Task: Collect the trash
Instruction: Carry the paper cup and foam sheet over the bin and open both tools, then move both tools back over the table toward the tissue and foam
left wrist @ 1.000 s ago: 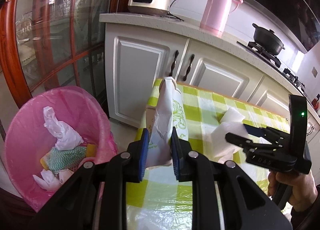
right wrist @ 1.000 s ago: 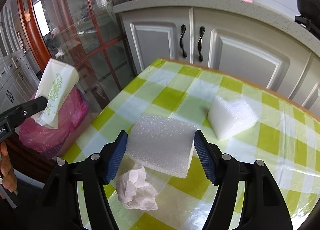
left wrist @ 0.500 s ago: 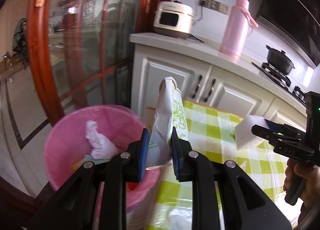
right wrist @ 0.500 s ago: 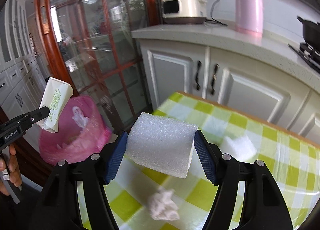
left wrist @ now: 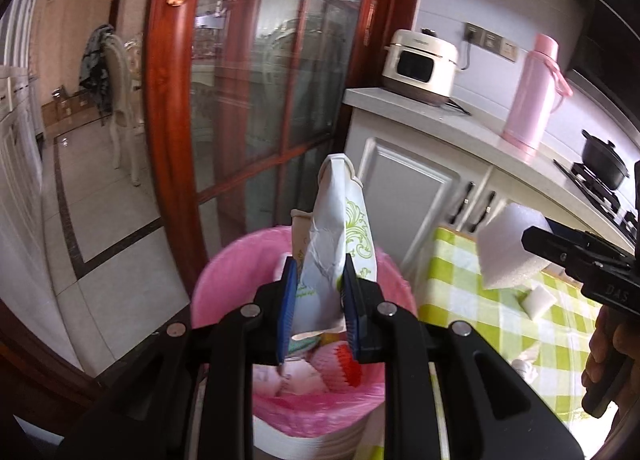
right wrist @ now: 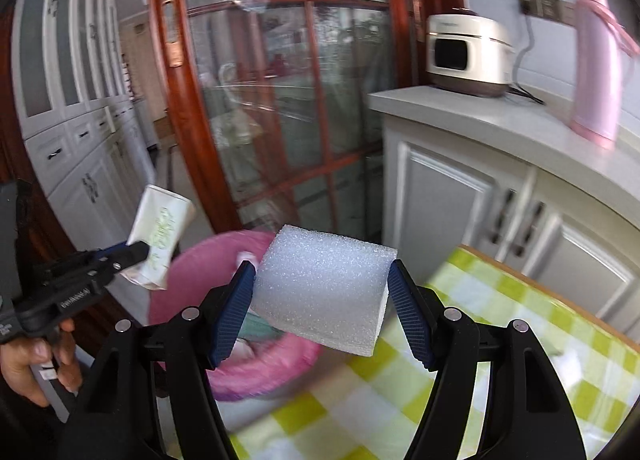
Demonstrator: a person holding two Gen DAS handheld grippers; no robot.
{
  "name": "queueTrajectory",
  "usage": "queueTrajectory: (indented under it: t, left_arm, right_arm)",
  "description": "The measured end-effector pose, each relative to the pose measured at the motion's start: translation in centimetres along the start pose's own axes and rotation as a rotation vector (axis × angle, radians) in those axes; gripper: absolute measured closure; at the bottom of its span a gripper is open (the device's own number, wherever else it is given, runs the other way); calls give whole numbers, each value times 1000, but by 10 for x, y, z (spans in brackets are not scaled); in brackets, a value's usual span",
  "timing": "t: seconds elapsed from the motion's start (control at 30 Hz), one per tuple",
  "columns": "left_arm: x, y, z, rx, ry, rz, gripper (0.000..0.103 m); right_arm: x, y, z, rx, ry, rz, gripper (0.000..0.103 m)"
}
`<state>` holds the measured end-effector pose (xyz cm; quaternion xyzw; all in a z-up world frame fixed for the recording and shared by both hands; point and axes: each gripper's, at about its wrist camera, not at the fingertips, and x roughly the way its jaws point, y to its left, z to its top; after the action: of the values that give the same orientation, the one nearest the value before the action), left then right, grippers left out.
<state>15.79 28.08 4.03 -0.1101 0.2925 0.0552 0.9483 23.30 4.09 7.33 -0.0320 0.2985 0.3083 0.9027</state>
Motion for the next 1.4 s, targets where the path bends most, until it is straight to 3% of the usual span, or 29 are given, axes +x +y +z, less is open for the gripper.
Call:
queueTrajectory:
  t: [0.43,0.57,0.67,0.73,1.03,1.4]
  left_arm:
    - [7,40,1,-48,18,83,82]
    - [11,45,0,-57,32,90,81]
    - [13,48,2,-63,38,96,72]
    - [12,48,1,-63,39,101,71]
    - [1,26,-7,-40,23,81,65]
    - [-13,-56,-23,24,3,-17,51]
  right_arm:
    - [52,56,19,-64,37,122,37]
    - [61,63,20,-92,43,133,30]
    - [65,62,21,-93,39,119,27]
    - [65,58,20,-90,40,112,27]
    - [18,9,4,-56,-38,23,24]
    - [-82,-95,-58,59,-105,-176,20]
